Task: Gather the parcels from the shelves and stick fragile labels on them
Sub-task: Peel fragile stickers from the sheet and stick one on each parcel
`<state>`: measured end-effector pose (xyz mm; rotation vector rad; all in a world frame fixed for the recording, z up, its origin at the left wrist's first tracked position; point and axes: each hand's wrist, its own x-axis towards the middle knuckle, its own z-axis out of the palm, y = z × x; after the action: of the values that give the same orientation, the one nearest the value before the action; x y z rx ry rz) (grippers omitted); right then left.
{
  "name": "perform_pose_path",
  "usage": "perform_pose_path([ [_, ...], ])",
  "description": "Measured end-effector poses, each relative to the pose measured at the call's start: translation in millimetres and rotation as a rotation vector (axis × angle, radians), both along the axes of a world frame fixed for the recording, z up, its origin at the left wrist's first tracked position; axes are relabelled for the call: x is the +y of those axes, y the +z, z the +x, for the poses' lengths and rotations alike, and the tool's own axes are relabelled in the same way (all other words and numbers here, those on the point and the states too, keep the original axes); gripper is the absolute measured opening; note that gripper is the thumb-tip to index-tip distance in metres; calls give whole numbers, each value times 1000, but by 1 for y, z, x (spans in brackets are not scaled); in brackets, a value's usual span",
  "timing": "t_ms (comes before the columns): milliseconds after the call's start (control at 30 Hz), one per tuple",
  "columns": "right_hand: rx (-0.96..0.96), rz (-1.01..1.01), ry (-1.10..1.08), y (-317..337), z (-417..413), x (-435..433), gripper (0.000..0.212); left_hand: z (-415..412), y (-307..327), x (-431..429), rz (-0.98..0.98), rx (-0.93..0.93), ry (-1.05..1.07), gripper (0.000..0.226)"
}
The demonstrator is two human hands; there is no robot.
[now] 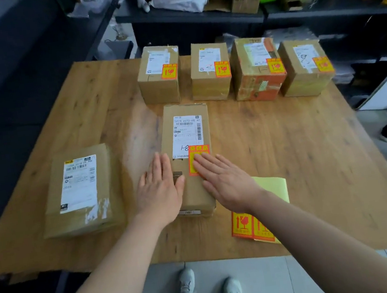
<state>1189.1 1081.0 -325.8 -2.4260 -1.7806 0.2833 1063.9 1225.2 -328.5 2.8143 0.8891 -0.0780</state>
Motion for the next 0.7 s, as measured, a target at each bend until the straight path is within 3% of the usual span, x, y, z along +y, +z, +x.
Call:
perform_pose_path([
  [100,128,67,-176,-1,1,-18,60,-4,4,-4,-131,-5,154,69],
  [233,516,167,-464,0,-11,-16,51,-11,7,-11,-365,-195,309,40],
  [533,531,435,-373,62,-4,12,38,-23,61,-8,-371,-577,433,32],
  [700,533,474,-306,93,16,74,32,-11,98,42,-274,-621,482,30],
])
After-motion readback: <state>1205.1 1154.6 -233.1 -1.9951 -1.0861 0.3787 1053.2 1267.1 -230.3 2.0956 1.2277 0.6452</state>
